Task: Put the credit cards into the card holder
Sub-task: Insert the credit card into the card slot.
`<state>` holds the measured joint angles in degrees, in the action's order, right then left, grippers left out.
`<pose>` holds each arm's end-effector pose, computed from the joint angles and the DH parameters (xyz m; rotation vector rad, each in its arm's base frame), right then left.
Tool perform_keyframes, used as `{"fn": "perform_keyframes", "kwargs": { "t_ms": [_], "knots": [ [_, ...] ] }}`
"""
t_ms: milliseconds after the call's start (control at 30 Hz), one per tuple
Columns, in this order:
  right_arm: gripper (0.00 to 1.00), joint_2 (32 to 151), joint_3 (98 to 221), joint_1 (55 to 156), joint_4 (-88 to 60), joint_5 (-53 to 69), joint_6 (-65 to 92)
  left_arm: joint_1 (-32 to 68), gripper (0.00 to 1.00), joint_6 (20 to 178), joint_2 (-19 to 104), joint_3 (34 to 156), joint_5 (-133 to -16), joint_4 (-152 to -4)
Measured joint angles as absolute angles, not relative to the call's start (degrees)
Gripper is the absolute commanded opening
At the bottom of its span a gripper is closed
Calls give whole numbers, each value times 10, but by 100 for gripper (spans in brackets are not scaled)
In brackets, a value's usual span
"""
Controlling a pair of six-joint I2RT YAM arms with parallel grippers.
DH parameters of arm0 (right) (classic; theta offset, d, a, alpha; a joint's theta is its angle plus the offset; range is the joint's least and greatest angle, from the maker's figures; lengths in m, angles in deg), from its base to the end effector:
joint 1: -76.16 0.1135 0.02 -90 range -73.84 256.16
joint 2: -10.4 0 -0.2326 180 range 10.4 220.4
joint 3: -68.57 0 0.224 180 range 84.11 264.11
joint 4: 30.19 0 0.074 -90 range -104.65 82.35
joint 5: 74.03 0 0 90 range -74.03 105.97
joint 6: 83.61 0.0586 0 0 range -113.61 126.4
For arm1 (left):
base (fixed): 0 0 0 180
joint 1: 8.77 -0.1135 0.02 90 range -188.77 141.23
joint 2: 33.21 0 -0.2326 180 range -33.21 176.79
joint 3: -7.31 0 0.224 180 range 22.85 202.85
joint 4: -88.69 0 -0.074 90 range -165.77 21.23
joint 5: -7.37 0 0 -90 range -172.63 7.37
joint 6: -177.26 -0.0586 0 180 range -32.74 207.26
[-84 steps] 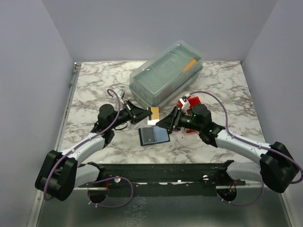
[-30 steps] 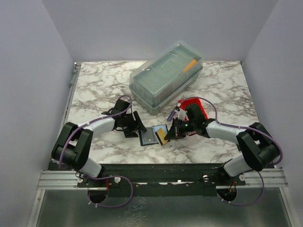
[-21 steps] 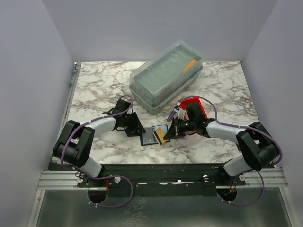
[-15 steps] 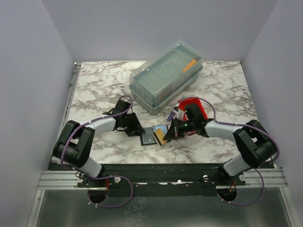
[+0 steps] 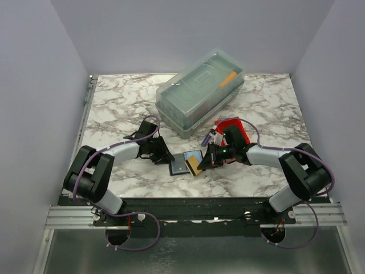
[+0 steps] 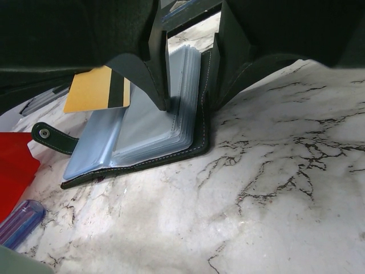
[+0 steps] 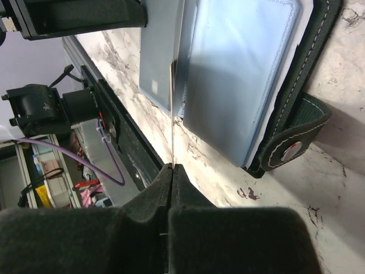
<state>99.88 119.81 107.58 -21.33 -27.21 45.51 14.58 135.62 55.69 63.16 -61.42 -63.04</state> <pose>0.2123 0.1767 0.1219 -0.2278 2.6099 1.4237 0.2349 -0.1245 0.1110 -0.4800 2.7890 -0.8523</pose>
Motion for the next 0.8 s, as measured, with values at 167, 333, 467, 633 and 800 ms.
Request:
{"fn": "perform_keyframes", "kwargs": {
  "t_ms": [167, 333, 467, 633, 800],
  "knots": [
    [0, 1002, 1198, 1076, -214, -273, 455, 146, 37, 1356, 556, 630, -614, -632],
    [0, 1024, 1198, 1076, -216, -281, 456, 146, 36, 1357, 551, 629, -614, -634],
    [0, 1037, 1202, 1075, -219, -288, 457, 146, 36, 1357, 549, 628, -614, -635],
    [0, 1051, 1220, 1075, -221, -289, 463, 146, 36, 1357, 548, 627, -615, -635],
    [0, 1064, 1238, 1075, -222, -288, 469, 146, 35, 1358, 546, 625, -615, -639]
  ]
}}
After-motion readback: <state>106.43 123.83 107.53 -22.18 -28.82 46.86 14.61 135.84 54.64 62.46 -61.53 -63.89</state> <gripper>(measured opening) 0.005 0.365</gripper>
